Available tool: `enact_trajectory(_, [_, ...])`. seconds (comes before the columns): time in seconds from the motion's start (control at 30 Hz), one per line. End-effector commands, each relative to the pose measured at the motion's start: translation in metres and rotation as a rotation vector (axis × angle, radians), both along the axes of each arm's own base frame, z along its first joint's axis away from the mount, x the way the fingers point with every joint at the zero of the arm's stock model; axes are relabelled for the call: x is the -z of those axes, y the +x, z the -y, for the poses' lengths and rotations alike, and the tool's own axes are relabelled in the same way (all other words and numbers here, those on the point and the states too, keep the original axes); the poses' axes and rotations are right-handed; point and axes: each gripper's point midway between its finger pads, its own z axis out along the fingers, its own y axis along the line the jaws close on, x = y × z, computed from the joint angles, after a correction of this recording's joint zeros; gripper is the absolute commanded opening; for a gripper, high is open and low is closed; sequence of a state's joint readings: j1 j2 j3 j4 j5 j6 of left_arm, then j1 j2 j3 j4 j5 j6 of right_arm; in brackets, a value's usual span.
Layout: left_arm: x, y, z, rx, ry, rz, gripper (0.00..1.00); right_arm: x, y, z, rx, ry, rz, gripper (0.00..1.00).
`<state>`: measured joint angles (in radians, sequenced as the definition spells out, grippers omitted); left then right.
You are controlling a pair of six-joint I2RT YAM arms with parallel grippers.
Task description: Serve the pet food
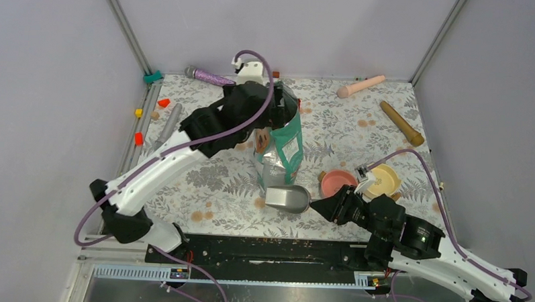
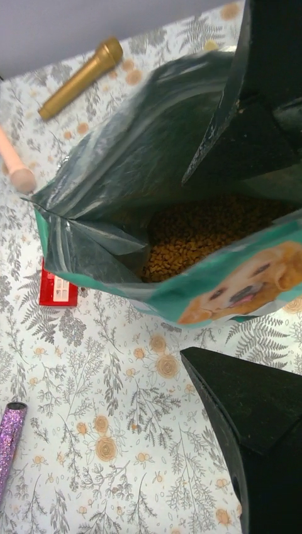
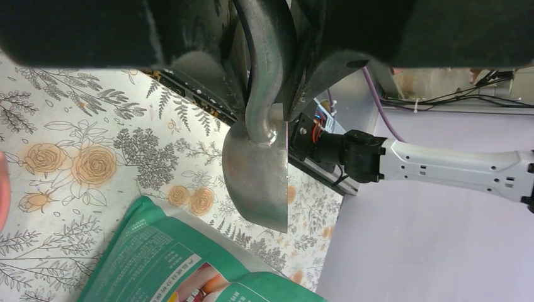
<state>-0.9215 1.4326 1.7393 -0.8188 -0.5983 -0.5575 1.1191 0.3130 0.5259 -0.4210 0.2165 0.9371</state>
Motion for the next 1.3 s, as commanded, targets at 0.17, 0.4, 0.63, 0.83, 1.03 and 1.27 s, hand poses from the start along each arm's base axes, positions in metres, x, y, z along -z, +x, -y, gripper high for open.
enact_trajectory(0.17, [0.026,0.020,0.004,0.039,0.099,-0.088,0.97,-0.008,0.007,-0.004,0.016,-0.001,0.032,0.00])
enact_trajectory(0.4, [0.056,0.019,0.012,0.184,0.175,-0.185,0.00,-0.007,0.008,0.001,0.033,-0.009,0.031,0.00])
enact_trajectory(0.63, [0.022,0.033,-0.095,-0.135,0.391,-0.026,0.00,-0.009,0.014,0.010,0.074,-0.023,0.069,0.00])
enact_trajectory(0.83, [-0.013,0.042,-0.144,-0.190,0.440,0.106,0.00,-0.014,0.019,0.010,0.082,-0.049,0.096,0.00])
enact_trajectory(1.03, [-0.022,0.047,-0.194,-0.237,0.532,0.054,0.00,-0.014,0.019,0.009,0.075,-0.065,0.103,0.00])
enact_trajectory(1.27, [-0.042,0.045,-0.215,-0.262,0.581,0.093,0.00,-0.011,0.024,0.020,0.123,-0.085,0.112,0.00])
